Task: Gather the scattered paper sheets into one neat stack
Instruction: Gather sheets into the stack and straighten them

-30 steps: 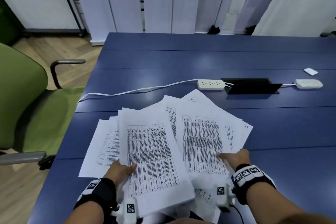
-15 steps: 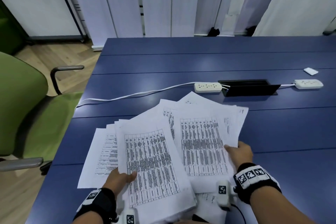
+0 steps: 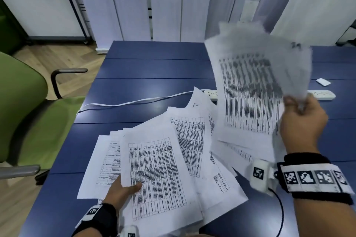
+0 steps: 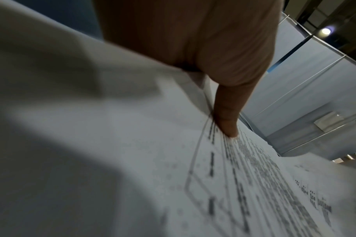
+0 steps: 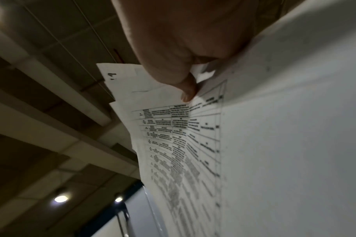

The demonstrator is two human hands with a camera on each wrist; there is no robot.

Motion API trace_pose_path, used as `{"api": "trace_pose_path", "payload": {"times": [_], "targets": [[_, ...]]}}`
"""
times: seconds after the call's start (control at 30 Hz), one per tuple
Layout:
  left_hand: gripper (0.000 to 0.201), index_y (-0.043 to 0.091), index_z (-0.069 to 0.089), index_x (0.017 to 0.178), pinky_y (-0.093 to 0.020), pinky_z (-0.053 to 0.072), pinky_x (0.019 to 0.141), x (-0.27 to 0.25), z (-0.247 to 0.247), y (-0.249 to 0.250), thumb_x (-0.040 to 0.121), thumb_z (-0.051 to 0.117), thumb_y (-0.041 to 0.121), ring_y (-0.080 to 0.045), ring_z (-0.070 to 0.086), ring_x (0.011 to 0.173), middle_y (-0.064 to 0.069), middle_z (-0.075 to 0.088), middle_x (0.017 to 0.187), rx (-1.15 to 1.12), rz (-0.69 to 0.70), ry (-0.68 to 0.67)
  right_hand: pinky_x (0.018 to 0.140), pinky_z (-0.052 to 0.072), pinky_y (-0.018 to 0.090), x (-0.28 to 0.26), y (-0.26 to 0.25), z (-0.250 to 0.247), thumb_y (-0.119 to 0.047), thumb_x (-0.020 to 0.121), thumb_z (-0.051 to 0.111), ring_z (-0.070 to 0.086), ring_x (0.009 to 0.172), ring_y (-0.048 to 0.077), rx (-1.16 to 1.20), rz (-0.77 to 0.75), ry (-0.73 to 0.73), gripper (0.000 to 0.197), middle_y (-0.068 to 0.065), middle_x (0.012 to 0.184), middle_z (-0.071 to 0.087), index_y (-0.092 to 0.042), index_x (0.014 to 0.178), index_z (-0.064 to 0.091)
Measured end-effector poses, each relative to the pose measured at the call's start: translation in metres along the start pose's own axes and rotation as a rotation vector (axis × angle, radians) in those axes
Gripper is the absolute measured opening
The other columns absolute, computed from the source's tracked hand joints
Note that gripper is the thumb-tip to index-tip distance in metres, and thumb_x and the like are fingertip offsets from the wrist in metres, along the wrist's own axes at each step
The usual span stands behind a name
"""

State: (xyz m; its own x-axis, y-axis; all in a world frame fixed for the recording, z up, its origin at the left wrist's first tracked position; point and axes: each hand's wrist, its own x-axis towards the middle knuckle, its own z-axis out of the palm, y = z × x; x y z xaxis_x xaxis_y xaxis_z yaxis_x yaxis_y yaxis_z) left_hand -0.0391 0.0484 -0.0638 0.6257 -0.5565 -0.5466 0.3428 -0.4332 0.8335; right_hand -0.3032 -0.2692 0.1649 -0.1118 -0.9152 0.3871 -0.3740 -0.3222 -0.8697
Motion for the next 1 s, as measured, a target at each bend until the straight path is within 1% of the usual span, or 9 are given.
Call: {"api": "trace_pose_path", "payload": {"times": [0.1,0.17,0.27,0.37,0.47,0.63,0.77,0.87,1.0], "targets": [[0.080,0.013,0.044,0.134,-0.041,0.037,0.107,-0.004,-0.001,0.000,0.066,0.086,0.011,-0.027,0.057,0.116,-0.004,0.062,0.121,-0.117,0.013,-0.060,0.067,0.048,0.012,0.003,-0.035,0.002,-0.016,0.089,0.061,0.060,0.071,-0.005,0.211,-0.022,-0.024,0.010,-0.009,0.082,0.063,-0.021,0.097,0.060],[0.099,0.015,0.044,0.136,-0.041,0.037,0.106,-0.005,-0.001,0.000,0.051,0.092,0.029,-0.025,0.058,0.117,-0.004,0.062,0.126,-0.112,0.026,-0.065,0.061,0.043,0.004,-0.002,-0.048,0.014,-0.010,0.090,0.060,0.058,0.063,-0.014,0.271,-0.024,-0.109,0.013,-0.013,0.081,0.060,-0.017,0.101,0.057],[0.118,0.016,0.038,0.142,-0.041,0.036,0.108,-0.007,-0.001,0.001,0.046,0.082,0.067,-0.023,0.053,0.124,-0.005,0.055,0.138,-0.091,0.036,-0.049,0.048,0.038,0.000,-0.024,-0.048,0.050,-0.004,0.091,0.058,0.056,0.062,-0.002,0.198,0.034,-0.334,0.015,-0.003,0.080,0.059,-0.015,0.101,0.057],[0.098,0.024,0.018,0.152,-0.045,0.012,0.119,-0.019,0.003,0.016,0.076,0.046,0.079,-0.019,0.023,0.145,0.006,0.017,0.157,-0.136,-0.041,-0.098,0.037,0.034,0.003,-0.062,-0.021,0.091,-0.006,0.091,0.059,0.050,0.062,0.012,-0.053,0.128,-0.585,0.016,0.007,0.083,0.059,-0.012,0.106,0.061],[0.106,0.038,0.015,0.150,-0.053,0.000,0.119,-0.014,-0.003,0.013,0.063,0.035,0.095,-0.014,0.004,0.148,0.017,0.004,0.158,-0.131,-0.076,-0.091,0.055,0.047,0.020,-0.108,0.027,0.126,-0.011,0.091,0.059,0.056,0.071,0.022,-0.277,0.175,-0.813,0.019,0.011,0.088,0.062,-0.003,0.108,0.061],[0.088,0.024,0.029,0.148,-0.041,0.022,0.116,-0.012,-0.003,0.015,0.078,0.066,0.061,-0.019,0.034,0.140,0.009,0.040,0.144,-0.224,-0.025,-0.072,0.103,0.039,0.034,-0.175,0.062,0.148,-0.022,0.097,0.051,0.051,0.121,0.028,-0.384,0.296,-1.138,0.042,0.007,0.133,0.052,-0.008,0.136,0.044],[0.105,0.021,0.044,0.137,-0.040,0.038,0.108,-0.007,-0.004,0.003,0.048,0.091,0.049,-0.022,0.056,0.122,0.000,0.060,0.131,-0.136,0.034,-0.094,0.102,0.043,0.037,-0.204,0.075,0.159,-0.057,0.089,0.049,0.054,0.113,0.024,-0.406,0.222,-1.341,0.062,0.011,0.131,0.053,-0.014,0.134,0.044],[0.121,0.008,0.046,0.136,-0.042,0.038,0.108,0.002,-0.008,-0.008,0.032,0.096,0.044,-0.025,0.059,0.117,-0.007,0.064,0.125,-0.222,0.016,-0.126,0.105,0.039,0.043,-0.190,0.083,0.161,-0.058,0.087,0.051,0.046,0.124,0.027,-0.531,0.202,-1.168,0.066,0.012,0.137,0.044,-0.018,0.138,0.041],[0.082,0.006,0.044,0.137,-0.042,0.036,0.110,0.002,-0.010,-0.008,0.067,0.086,0.016,-0.026,0.058,0.118,-0.008,0.063,0.127,-0.206,-0.010,-0.115,0.100,0.038,0.046,-0.150,0.104,0.140,-0.056,0.075,0.069,0.037,0.128,0.034,-0.846,0.384,-0.715,0.085,0.017,0.136,0.040,-0.009,0.137,0.035]]}}
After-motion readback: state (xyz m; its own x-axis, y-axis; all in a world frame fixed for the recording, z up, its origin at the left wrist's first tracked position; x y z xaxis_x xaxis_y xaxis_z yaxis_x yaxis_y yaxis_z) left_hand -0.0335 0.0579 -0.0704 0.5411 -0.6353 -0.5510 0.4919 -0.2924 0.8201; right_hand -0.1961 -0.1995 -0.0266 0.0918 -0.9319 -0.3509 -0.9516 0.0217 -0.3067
